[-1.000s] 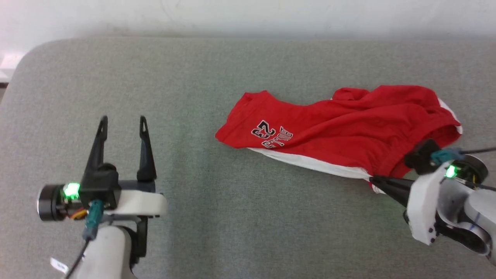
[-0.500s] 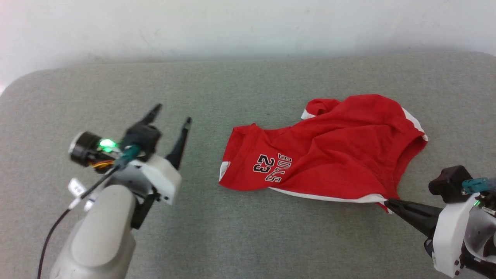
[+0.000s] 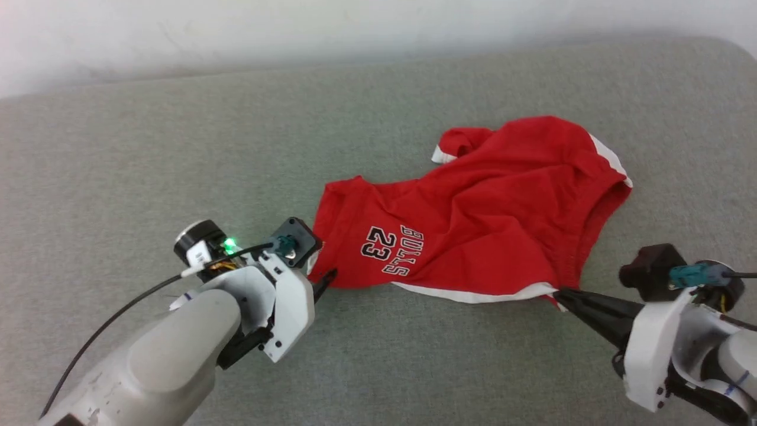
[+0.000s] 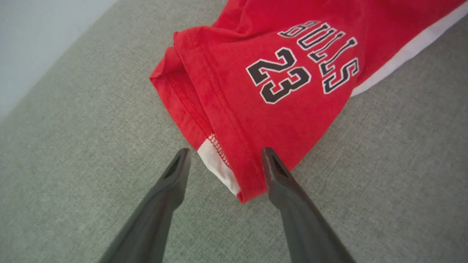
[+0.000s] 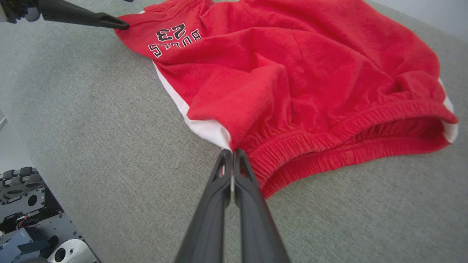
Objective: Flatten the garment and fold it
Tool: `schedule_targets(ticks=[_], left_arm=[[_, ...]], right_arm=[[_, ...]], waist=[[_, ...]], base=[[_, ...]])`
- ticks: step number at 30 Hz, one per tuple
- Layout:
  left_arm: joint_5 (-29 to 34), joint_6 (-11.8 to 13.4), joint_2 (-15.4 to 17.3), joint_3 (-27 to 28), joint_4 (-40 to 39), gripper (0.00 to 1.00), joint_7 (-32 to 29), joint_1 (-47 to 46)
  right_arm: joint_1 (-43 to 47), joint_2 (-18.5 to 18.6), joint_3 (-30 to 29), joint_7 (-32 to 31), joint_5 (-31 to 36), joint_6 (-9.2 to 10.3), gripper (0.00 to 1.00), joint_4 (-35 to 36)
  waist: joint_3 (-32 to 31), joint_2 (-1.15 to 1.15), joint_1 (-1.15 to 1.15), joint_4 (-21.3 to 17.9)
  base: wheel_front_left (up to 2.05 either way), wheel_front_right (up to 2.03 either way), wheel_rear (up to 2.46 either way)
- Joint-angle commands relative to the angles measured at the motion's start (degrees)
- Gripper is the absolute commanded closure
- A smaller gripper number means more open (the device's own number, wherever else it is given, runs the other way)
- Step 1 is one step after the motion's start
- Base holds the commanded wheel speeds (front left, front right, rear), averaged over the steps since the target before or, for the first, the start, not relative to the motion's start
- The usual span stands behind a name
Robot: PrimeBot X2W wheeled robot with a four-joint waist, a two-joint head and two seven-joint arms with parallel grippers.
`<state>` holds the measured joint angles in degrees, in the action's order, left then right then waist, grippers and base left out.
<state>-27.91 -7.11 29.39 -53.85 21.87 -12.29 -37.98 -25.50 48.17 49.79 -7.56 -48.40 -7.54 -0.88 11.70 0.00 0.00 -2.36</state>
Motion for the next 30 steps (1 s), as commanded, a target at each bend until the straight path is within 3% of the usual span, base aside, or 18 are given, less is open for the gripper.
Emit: schedule_targets(ticks=[1, 12, 14, 22, 30], left_arm=[[-0.7, -0.4, 0.2, -0.8, 0.3, 0.00, -0.3, -0.9], [-9.1, -0.4, 1.0, -16.9, 7.7, 0.00, -4.2, -7.1], [-9.2, -0.4, 0.7, -18.1, 8.0, 1.00, -3.9, -7.3], [-10.8, -0.4, 2.6, -17.8, 7.4, 1.00, 2.9, -8.4], [-17.2, 1.5, 7.1, -10.7, 0.3, 1.00, 10.0, -7.1]], right_arm=[[0.0, -0.6, -0.3, -0.1, 0.4, 0.05, 1.00, 0.2], [-1.9, -3.7, -0.4, -0.6, 2.5, 0.05, 1.00, -0.3], [-1.7, -3.9, -0.3, -0.4, 2.6, 0.05, 1.00, -0.5], [-0.4, -3.2, -1.5, 1.1, 3.0, 0.05, 1.00, -1.3], [1.7, -1.3, -6.1, 3.7, 2.9, 0.05, 1.00, 2.6]], waist=[[2.0, 0.00, 0.00, -1.8], [5.6, 0.00, 0.00, -4.5], [5.7, 0.00, 0.00, -4.4], [3.1, 0.00, 0.00, -2.6], [-2.9, 0.00, 0.00, -0.3]], base=[[0.00, 0.00, 0.00], [0.00, 0.00, 0.00], [0.00, 0.00, 0.00], [0.00, 0.00, 0.00], [0.00, 0.00, 0.00]])
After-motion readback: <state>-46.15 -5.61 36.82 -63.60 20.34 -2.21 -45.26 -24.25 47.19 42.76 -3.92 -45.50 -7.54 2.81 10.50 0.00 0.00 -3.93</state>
